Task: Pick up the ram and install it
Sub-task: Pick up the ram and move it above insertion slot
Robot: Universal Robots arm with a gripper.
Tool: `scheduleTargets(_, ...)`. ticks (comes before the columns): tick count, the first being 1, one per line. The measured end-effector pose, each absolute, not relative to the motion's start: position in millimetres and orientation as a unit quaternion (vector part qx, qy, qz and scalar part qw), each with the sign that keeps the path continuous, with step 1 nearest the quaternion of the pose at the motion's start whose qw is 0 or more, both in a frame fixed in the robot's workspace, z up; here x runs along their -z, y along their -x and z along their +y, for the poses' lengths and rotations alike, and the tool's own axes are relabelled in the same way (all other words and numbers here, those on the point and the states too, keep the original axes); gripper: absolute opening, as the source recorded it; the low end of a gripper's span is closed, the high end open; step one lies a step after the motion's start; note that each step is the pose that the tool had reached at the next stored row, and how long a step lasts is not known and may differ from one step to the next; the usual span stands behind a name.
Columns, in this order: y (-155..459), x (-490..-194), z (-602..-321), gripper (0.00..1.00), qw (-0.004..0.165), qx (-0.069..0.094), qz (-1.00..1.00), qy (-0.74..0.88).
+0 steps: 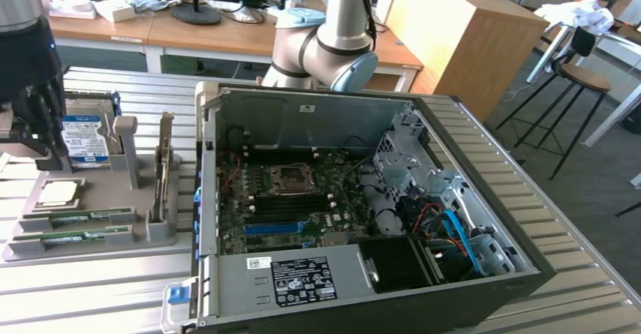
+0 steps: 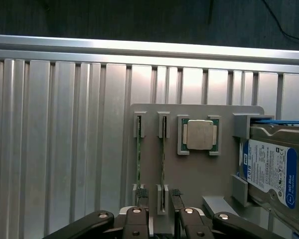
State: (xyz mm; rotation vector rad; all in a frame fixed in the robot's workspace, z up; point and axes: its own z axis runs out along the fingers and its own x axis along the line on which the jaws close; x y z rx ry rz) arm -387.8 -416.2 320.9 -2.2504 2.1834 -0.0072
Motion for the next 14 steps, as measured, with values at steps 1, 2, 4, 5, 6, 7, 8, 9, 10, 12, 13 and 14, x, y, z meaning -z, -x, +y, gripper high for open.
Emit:
scheduleTargets(1,388,-320,-416,0.30,0.003,0.002,0.696,0.718)
scheduleTargets(2,388,-319,-416,0.30,0.003,0.002,0.696,0.718)
scheduleTargets(4,388,-317,-416,0.30,0.003,0.002,0.696,0.718)
scheduleTargets(5,388,-316,-416,0.30,0.003,0.002,0.696,0.718)
scheduleTargets(6,388,-315,-416,0.30,0.003,0.002,0.696,0.718)
scheduleTargets(7,388,-314,-416,0.30,0.003,0.002,0.696,0.718)
scheduleTargets(8,388,-313,-416,0.30,0.003,0.002,0.696,0.718)
scheduleTargets(9,388,-312,-416,0.30,0.003,0.002,0.696,0.718)
scheduleTargets(10,388,-311,-416,0.30,0.003,0.002,0.696,0.718)
scheduleTargets(12,388,-310,-416,0.30,0.003,0.002,0.696,0.718)
scheduleTargets(13,388,-309,-416,0.30,0.003,0.002,0.696,0.718)
scheduleTargets(14,388,-308,-416,0.30,0.003,0.002,0.696,0.718)
